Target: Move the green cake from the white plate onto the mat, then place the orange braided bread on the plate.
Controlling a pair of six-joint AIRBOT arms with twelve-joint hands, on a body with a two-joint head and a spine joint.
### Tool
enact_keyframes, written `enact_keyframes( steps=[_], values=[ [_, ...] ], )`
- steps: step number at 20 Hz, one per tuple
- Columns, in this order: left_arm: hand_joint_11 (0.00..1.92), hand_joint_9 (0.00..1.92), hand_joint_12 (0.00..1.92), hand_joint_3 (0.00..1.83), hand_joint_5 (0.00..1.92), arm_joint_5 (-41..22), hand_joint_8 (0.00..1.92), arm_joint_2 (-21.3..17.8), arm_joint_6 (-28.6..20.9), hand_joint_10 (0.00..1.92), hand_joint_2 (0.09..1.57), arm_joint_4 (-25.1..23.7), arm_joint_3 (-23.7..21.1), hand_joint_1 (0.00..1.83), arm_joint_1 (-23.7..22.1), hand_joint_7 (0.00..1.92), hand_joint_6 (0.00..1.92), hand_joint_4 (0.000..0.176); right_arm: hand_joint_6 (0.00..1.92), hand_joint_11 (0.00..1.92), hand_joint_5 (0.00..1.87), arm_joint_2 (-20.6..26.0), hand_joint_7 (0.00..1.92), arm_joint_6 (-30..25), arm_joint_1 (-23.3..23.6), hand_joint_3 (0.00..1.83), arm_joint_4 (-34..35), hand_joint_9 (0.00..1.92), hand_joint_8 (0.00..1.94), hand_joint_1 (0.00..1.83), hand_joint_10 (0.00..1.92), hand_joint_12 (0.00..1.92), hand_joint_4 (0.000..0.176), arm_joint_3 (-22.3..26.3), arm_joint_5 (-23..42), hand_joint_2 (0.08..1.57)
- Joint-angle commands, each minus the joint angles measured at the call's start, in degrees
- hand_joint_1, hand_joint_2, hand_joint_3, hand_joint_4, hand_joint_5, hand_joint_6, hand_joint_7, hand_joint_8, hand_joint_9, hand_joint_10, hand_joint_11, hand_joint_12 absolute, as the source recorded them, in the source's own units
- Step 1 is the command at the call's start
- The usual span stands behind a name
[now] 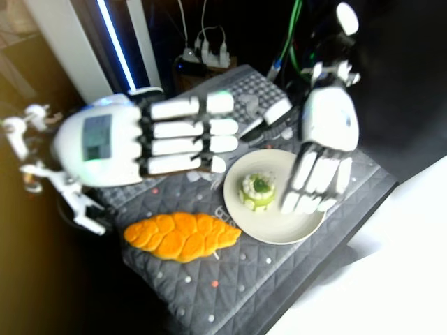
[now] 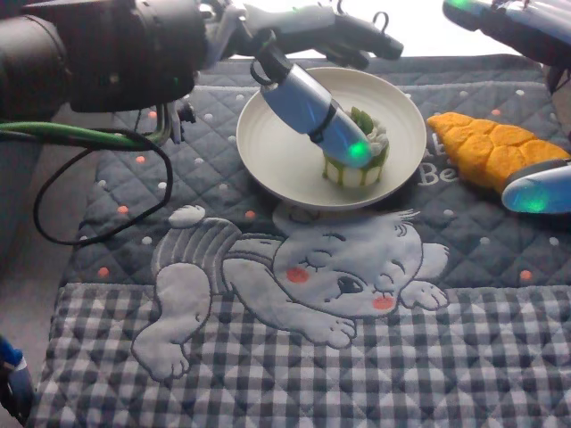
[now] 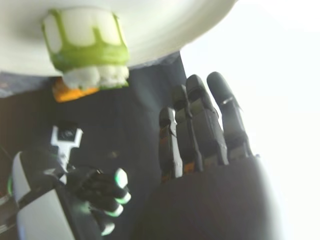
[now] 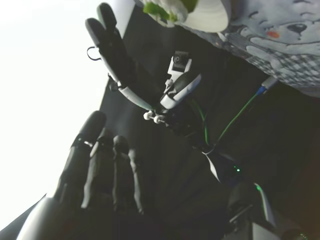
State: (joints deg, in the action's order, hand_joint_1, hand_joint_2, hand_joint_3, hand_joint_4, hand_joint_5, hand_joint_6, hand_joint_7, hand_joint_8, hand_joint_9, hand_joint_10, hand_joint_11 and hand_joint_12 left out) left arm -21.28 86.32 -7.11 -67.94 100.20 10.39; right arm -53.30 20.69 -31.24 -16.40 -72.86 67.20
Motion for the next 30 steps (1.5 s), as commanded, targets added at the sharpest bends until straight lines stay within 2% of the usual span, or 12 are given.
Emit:
enact_keyframes(
  steps=[1, 2, 4, 8, 14, 17, 20, 21, 22, 24, 25, 30],
  values=[
    [0.12, 0.57, 1.04, 0.0, 0.34, -1.6, 0.0, -0.2, -0.3, 0.01, 0.64, 1.3, 0.4, 0.61, -0.4, 0.55, 0.0, 0.13, 0.0, 0.0, 0.04, 0.2, 0.12, -0.2, 0.9, 0.0, 2.4, 0.11, 0.0, 0.22, 0.01, 1.12, 0.023, -0.1, 7.1, 0.94],
    [0.08, 0.56, 1.07, 0.0, 0.33, -1.4, 0.0, 0.0, -0.4, 0.0, 0.63, 0.7, 0.4, 0.61, -0.2, 0.55, 0.0, 0.13, 0.0, 0.0, 0.03, 0.1, 0.14, -0.2, 0.9, 0.0, 2.4, 0.13, 0.0, 0.19, 0.01, 1.2, 0.036, -0.1, 7.3, 0.97],
    [0.09, 0.59, 1.12, 0.0, 0.37, -1.0, 0.0, 0.5, -0.4, 0.01, 0.62, 0.1, 0.6, 0.58, 0.3, 0.57, 0.0, 0.105, 0.01, 0.0, 0.12, 0.0, 0.17, -0.2, 1.0, 0.01, 2.4, 0.17, 0.0, 0.01, 0.01, 1.12, 0.0, 0.0, 7.3, 1.19],
    [0.06, 0.58, 1.17, 0.0, 0.34, -1.1, 0.0, 2.2, -3.3, 0.0, 0.65, -1.2, 2.6, 0.54, 1.6, 0.56, 0.0, 0.101, 0.0, 0.0, 0.16, -0.2, 0.27, -0.2, 1.1, 0.01, 2.4, 0.23, 0.01, 0.0, 0.01, 1.21, 0.015, 0.0, 7.4, 1.35],
    [0.1, 0.57, 0.99, 0.0, 0.37, -1.7, 0.0, 4.7, -5.6, 0.0, 0.66, -2.6, 5.3, 0.58, 3.4, 0.56, 0.01, 0.096, 0.0, 0.0, 0.16, -0.6, 0.25, -0.2, 1.3, 0.0, 2.4, 0.23, 0.0, 0.26, 0.0, 1.24, 0.0, 0.0, 7.5, 1.11],
    [0.12, 0.61, 1.11, 0.0, 0.44, -1.7, 0.0, 4.8, -5.7, 0.01, 0.72, -2.8, 5.3, 0.64, 3.8, 0.59, 0.0, 0.094, 0.0, 0.0, 0.09, -0.7, 0.26, -0.2, 1.3, 0.0, 2.4, 0.23, 0.0, 0.33, 0.0, 1.27, 0.074, 0.0, 7.5, 1.05],
    [0.24, 0.81, 1.39, 0.01, 0.76, -2.4, 0.07, 4.9, -6.1, 0.09, 0.98, -2.0, 5.4, 0.96, 3.9, 0.89, 0.06, 0.053, 0.0, 0.0, 0.16, -0.8, 0.36, -0.2, 1.3, 0.01, 2.4, 0.31, 0.01, 0.12, 0.01, 1.24, 0.079, 0.0, 7.6, 1.19],
    [0.27, 0.86, 1.56, 0.01, 0.77, -2.7, 0.92, 4.9, -6.1, 0.28, 1.13, -1.2, 5.6, 1.14, 3.9, 0.94, 0.97, 0.0, 0.0, 0.0, 0.12, -0.8, 0.35, -0.2, 1.4, 0.0, 2.4, 0.31, 0.0, 0.1, 0.0, 1.26, 0.073, 0.0, 7.6, 1.13],
    [0.3, 0.72, 1.57, 0.0, 0.8, -3.4, 1.2, 4.9, -6.1, 0.75, 1.18, 0.3, 6.0, 1.15, 3.9, 0.86, 1.16, 0.036, 0.0, 0.0, 0.1, -0.9, 0.34, -0.2, 1.4, 0.0, 2.4, 0.29, 0.0, 0.18, 0.0, 1.27, 0.078, 0.0, 7.6, 1.11],
    [0.23, 0.53, 1.77, 0.0, 0.87, -5.1, 1.28, 4.9, -6.1, 1.22, 1.19, 4.7, 7.2, 1.16, 3.8, 0.79, 1.2, 0.047, 0.0, 0.0, 0.11, -1.0, 0.31, -0.2, 1.4, 0.0, 2.4, 0.26, 0.0, 0.24, 0.0, 1.34, 0.072, 0.0, 7.6, 1.01],
    [0.18, 0.49, 1.8, 0.0, 0.83, -6.0, 1.3, 4.7, -6.1, 1.27, 1.21, 6.4, 7.6, 1.15, 3.8, 0.76, 1.27, 0.05, 0.0, 0.0, 0.08, -1.0, 0.3, -0.2, 1.4, 0.0, 2.4, 0.25, 0.0, 0.29, 0.0, 1.35, 0.104, 0.0, 7.6, 0.95],
    [0.21, 0.65, 1.54, 0.0, 0.96, -12.8, 1.1, -1.3, -5.6, 0.9, 1.14, 12.5, 3.5, 1.19, 2.9, 0.91, 1.02, 0.058, 0.0, 0.0, 0.14, -1.0, 0.31, -0.2, 1.4, 0.0, 2.6, 0.27, 0.0, 0.15, 0.0, 1.22, 0.055, 0.0, 7.6, 1.04]
  ],
)
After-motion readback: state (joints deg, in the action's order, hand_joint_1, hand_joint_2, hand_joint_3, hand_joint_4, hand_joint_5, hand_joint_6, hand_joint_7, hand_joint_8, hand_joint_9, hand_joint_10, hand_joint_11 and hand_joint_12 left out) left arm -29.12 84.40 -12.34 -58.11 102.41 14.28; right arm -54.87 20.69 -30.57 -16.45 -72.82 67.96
